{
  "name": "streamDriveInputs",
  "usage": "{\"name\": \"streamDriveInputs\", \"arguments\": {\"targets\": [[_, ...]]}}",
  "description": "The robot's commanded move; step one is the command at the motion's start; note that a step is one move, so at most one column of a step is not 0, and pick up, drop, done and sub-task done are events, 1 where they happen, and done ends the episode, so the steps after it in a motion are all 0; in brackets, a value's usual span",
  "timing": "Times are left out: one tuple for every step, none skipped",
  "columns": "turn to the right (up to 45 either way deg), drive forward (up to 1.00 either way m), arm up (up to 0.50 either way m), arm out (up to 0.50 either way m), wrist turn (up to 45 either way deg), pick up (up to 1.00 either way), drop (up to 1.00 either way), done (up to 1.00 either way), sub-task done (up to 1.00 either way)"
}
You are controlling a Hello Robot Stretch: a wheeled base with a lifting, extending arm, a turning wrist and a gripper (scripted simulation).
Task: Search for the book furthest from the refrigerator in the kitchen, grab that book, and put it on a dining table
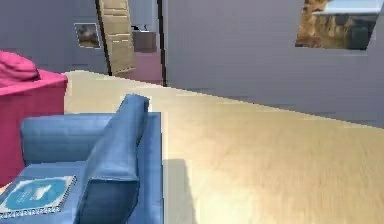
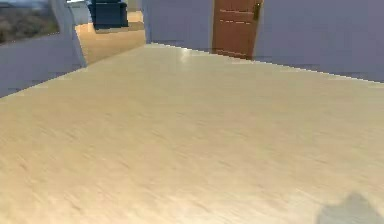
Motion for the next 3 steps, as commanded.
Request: {"name": "streamDriveInputs", "arguments": {"targets": [[45.0, 0.00, 0.00, 0.00, 0.0, 0.00, 0.00, 0.00, 0.00], [45.0, 0.00, 0.00, 0.00, 0.0, 0.00, 0.00, 0.00, 0.00], [45.0, 0.00, 0.00, 0.00, 0.0, 0.00, 0.00, 0.00, 0.00]]}}
